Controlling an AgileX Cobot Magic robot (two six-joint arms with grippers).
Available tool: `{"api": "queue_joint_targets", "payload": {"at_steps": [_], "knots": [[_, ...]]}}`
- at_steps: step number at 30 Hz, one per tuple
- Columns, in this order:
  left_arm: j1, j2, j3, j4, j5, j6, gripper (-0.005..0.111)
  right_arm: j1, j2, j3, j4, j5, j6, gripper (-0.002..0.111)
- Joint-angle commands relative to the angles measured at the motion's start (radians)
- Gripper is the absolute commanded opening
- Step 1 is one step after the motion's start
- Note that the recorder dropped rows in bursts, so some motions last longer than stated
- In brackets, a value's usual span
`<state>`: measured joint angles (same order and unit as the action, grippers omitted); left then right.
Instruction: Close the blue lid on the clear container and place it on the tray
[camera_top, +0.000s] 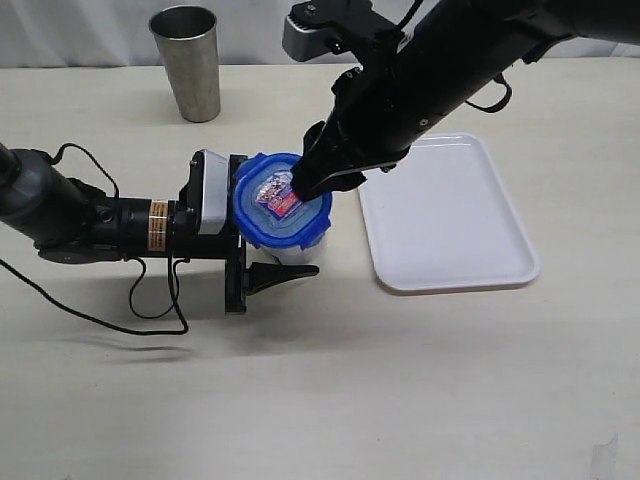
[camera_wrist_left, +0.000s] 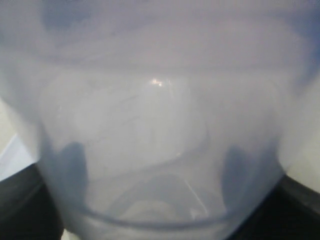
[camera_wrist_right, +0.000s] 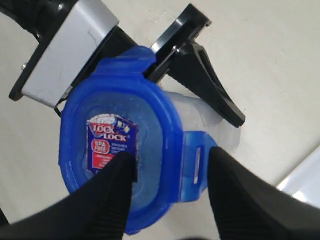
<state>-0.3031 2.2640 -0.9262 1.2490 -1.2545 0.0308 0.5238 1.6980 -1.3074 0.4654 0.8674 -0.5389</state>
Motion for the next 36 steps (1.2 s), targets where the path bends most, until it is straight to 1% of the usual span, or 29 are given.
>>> {"api": "queue_joint_targets", "payload": {"at_steps": [1, 7, 9, 12, 13, 27, 32, 34, 36], "knots": [[0.002, 0.001, 0.005, 0.003, 0.033, 0.001, 0.000, 0.003, 0.024, -0.004, 0.006, 0.031, 0.001, 0.043], [0.002, 0.001, 0.005, 0.003, 0.033, 0.001, 0.000, 0.003, 0.070, -0.004, 0.028, 0.031, -0.017, 0.043], [0.002, 0.001, 0.005, 0.003, 0.033, 0.001, 0.000, 0.003, 0.087, -0.004, 0.028, 0.037, -0.023, 0.040], [0.002, 0.001, 0.005, 0.003, 0.033, 0.001, 0.000, 0.003, 0.113, -0.004, 0.036, 0.061, -0.025, 0.032], [0.002, 0.001, 0.005, 0.003, 0.033, 0.001, 0.000, 0.003, 0.120, -0.004, 0.042, 0.066, -0.025, 0.031], [0.002, 0.001, 0.005, 0.003, 0.033, 0.001, 0.000, 0.003, 0.168, -0.004, 0.053, 0.107, -0.035, 0.031], [0.006, -0.001, 0.005, -0.018, 0.033, 0.001, 0.000, 0.001, 0.135, -0.006, 0.051, 0.089, -0.090, 0.032], [0.013, -0.001, 0.005, -0.032, 0.033, 0.003, 0.000, 0.001, 0.105, -0.006, 0.051, 0.089, -0.109, 0.035], [0.027, -0.005, 0.005, -0.030, 0.033, 0.015, 0.000, 0.001, 0.070, -0.006, 0.051, 0.091, -0.128, 0.041]]}}
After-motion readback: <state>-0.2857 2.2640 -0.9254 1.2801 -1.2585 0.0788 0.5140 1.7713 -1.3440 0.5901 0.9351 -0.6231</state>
